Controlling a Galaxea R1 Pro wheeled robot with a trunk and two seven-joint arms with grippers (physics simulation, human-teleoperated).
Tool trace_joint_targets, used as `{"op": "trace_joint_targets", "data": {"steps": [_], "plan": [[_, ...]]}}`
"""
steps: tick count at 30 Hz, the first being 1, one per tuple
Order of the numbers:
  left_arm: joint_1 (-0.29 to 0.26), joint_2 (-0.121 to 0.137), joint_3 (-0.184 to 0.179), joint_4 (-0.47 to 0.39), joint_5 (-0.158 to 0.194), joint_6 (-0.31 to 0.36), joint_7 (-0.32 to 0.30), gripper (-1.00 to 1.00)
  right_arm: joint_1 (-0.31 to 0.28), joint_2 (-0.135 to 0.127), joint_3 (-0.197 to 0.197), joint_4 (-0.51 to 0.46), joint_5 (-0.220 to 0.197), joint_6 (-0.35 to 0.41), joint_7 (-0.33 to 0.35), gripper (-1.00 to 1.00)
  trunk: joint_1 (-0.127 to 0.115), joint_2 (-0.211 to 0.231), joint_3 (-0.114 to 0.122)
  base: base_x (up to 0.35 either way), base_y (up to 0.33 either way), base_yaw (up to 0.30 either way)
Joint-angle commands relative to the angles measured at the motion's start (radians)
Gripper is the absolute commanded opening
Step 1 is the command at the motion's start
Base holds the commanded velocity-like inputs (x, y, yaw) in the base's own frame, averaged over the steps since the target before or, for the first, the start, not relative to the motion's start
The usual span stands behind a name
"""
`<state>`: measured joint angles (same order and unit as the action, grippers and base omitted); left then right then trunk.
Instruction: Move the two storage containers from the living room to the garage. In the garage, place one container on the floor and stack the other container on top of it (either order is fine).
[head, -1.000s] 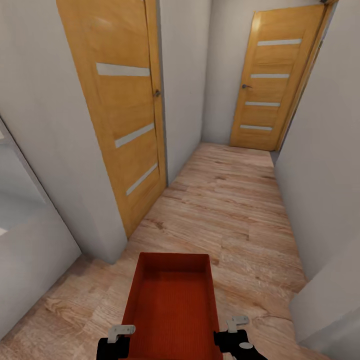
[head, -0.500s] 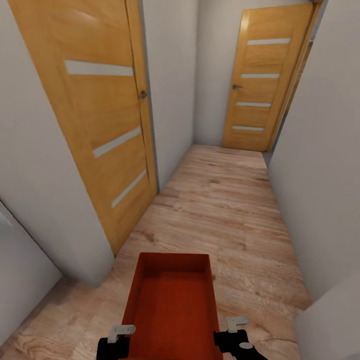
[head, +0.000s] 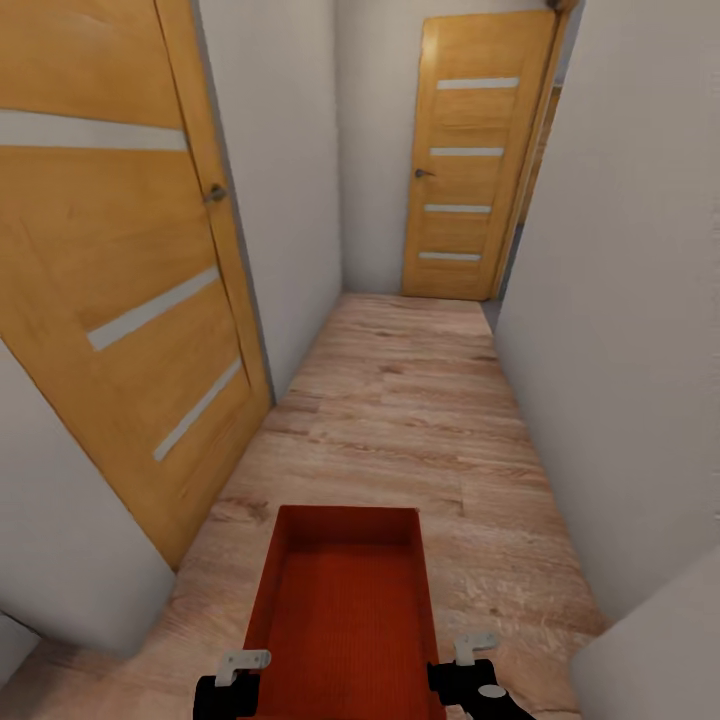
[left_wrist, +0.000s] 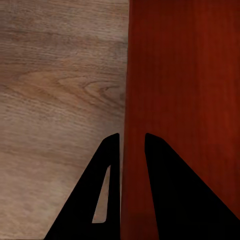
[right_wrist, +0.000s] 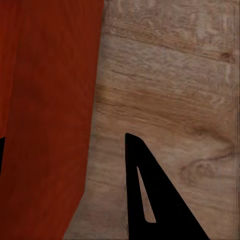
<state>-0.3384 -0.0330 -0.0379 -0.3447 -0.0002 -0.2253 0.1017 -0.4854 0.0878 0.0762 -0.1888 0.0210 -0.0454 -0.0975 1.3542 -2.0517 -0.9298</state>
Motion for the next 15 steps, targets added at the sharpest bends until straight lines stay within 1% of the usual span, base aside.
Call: {"op": "trace_joint_targets", "data": {"steps": [1,5,7,15], "plan": [[-0.001,0.001,0.007,-0.001,-0.001,-0.003,0.015,-1.0,-0.001,0.0,0.005,0.002,0.004,-0.002,-0.01,-1.0,0.0,0.0,-0.001,0.346,0.0,-0.266],[-0.001,0.001,0.007,0.0,-0.001,-0.003,0.015,-1.0,-0.001,0.0,0.005,0.002,0.004,-0.002,-0.01,-1.0,0.0,0.0,-0.001,0.346,0.0,-0.264],[-0.001,0.001,0.007,0.0,-0.001,-0.003,0.015,-1.0,-0.001,0.0,0.005,0.002,0.004,-0.002,-0.01,-1.0,0.0,0.0,-0.001,0.346,0.0,-0.177],[-0.001,0.001,0.007,0.0,-0.001,-0.003,0.015,-1.0,-0.001,0.0,0.005,0.002,0.004,-0.002,-0.01,-1.0,0.0,0.0,-0.001,0.346,0.0,-0.031]]}}
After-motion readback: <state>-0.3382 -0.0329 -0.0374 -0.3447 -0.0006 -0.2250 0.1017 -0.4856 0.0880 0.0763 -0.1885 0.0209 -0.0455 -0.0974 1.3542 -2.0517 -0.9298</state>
